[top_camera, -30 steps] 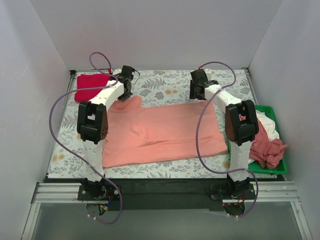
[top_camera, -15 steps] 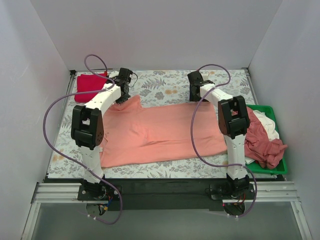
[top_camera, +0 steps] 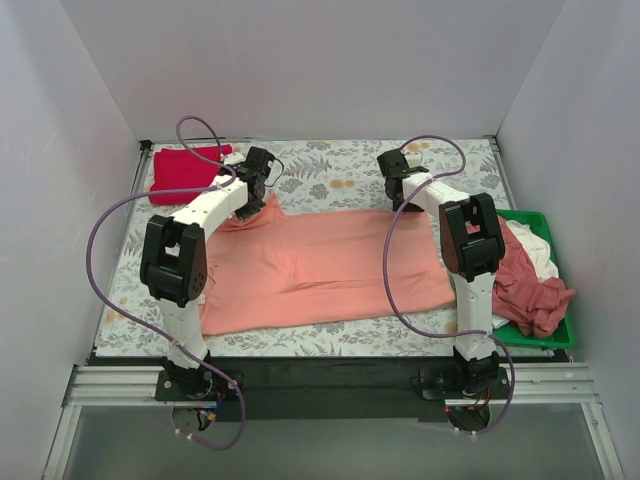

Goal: Fold and stack the t-shirts
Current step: Fold the tshirt

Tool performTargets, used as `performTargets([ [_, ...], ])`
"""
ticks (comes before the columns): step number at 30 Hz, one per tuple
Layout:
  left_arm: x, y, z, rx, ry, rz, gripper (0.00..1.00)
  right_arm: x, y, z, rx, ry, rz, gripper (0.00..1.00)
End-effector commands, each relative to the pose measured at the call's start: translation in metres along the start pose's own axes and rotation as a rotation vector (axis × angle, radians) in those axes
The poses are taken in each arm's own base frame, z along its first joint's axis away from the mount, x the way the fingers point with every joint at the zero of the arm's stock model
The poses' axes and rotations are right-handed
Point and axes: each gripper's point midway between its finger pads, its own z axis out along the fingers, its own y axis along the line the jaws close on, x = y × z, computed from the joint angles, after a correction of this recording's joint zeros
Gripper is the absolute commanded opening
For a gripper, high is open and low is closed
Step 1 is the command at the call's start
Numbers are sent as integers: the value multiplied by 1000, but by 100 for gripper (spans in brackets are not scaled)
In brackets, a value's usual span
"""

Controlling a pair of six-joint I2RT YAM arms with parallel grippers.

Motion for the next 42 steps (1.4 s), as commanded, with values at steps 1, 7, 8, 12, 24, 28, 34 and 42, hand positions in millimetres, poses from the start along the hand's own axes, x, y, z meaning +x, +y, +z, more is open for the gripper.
performTargets([
  [1,-19,11,-22,-5,-69,-46,0,-8,-9,-2,39,-13,6,46],
  [7,-23,13,-27,-3,-80,-55,0,-17,-3,2,34,-14,3,26],
  [8,-24,13,-28,-3,-83,-59,0,-16,-2,2,33,-12,-1,23],
  [12,-24,14,-30,2,-86,-65,0,-9,-3,3,31,9,-17,13],
  [24,-12,37,-49,-34,-68,-136,0,-20,-17,-31,-7,-34,24,1],
  [28,1,46,-58,-38,-58,-167,0,-15,-24,-46,-32,-51,33,1],
  [34,16,75,-74,-124,-55,-236,0,-3,-31,-70,-95,-84,54,1],
  [42,43,101,-91,-151,-7,-273,0,15,-44,-90,-133,-98,55,1],
])
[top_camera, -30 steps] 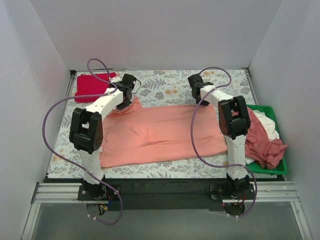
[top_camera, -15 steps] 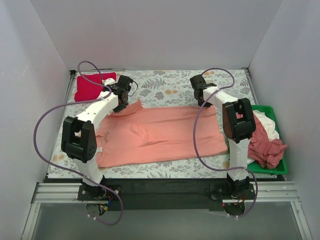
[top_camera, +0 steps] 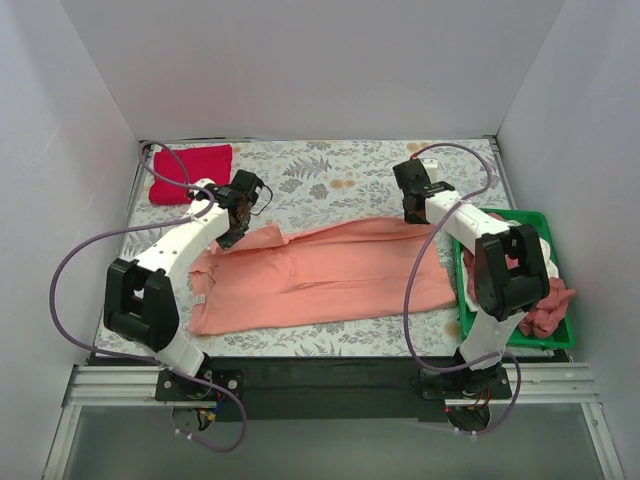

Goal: Fold and stack the t-shirts
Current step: Fold the tshirt

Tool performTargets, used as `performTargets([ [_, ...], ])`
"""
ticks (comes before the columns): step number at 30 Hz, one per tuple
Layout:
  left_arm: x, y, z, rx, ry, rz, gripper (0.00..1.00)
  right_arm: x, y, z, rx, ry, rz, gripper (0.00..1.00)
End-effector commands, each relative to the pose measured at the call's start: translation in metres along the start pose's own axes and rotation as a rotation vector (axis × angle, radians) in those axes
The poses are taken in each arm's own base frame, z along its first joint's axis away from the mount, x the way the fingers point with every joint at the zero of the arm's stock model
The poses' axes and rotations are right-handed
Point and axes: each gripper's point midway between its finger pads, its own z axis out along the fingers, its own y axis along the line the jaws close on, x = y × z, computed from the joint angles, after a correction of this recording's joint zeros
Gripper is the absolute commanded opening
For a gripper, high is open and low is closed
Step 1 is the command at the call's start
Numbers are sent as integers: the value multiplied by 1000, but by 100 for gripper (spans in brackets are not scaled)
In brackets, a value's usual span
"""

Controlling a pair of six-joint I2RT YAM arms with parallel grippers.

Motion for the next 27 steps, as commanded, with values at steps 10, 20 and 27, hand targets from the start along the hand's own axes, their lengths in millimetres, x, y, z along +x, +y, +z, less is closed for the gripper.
performTargets([
  [10,9,53,-37,63,-8,-91,0,14,-11,-27,-65,-59,23,1],
  [20,25,72,-34,54,19,-92,0,37,-21,-37,-82,-51,31,1],
  [27,46,75,-28,84,72,-76,0,56,-25,-39,-93,-29,34,2],
])
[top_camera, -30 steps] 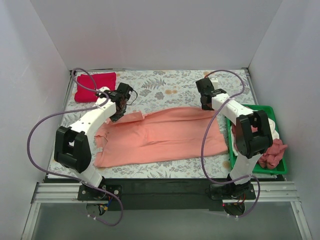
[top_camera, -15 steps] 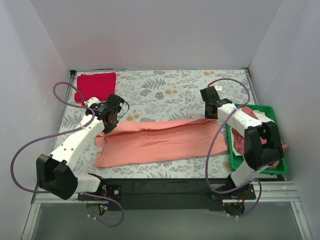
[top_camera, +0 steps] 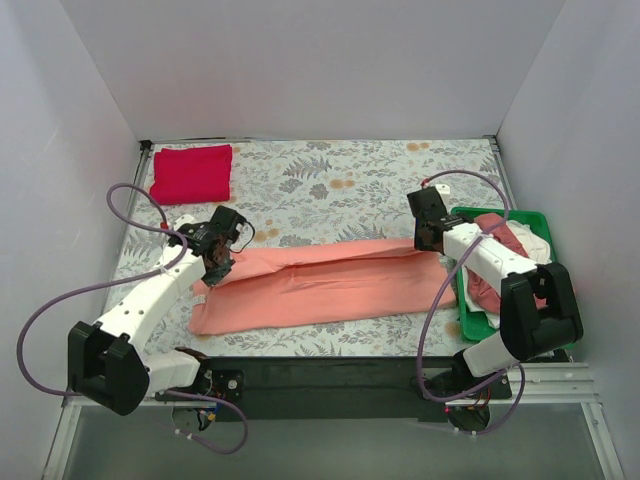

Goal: Fold and stack the t-shirts
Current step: Fold the tshirt

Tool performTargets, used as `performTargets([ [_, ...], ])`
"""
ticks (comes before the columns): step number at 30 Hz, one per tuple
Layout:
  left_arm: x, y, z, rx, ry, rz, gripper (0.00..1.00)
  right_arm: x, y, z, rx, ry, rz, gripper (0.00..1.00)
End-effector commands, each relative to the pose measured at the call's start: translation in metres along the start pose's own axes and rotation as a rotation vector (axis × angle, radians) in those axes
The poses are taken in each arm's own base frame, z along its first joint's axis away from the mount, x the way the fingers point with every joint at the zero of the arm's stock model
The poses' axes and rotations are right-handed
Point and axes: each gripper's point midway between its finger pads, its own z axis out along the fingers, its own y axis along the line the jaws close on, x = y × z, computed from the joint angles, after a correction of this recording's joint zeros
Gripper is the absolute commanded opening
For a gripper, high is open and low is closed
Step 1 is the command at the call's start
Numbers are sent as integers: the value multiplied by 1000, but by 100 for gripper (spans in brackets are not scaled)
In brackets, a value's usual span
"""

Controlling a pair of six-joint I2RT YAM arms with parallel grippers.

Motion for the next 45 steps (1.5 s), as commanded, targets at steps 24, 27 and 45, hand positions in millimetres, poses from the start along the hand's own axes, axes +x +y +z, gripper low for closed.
performTargets([
  [24,41,-37,-12,274,186,33,74,17,25,-71,-393,-135,41,98],
  [27,41,-62,-2,307,191,62,75,23,37,-82,-494,-142,15,98],
  [45,98,-91,30,397,386,189,84,31,32,-106,-558,-187,25,98],
])
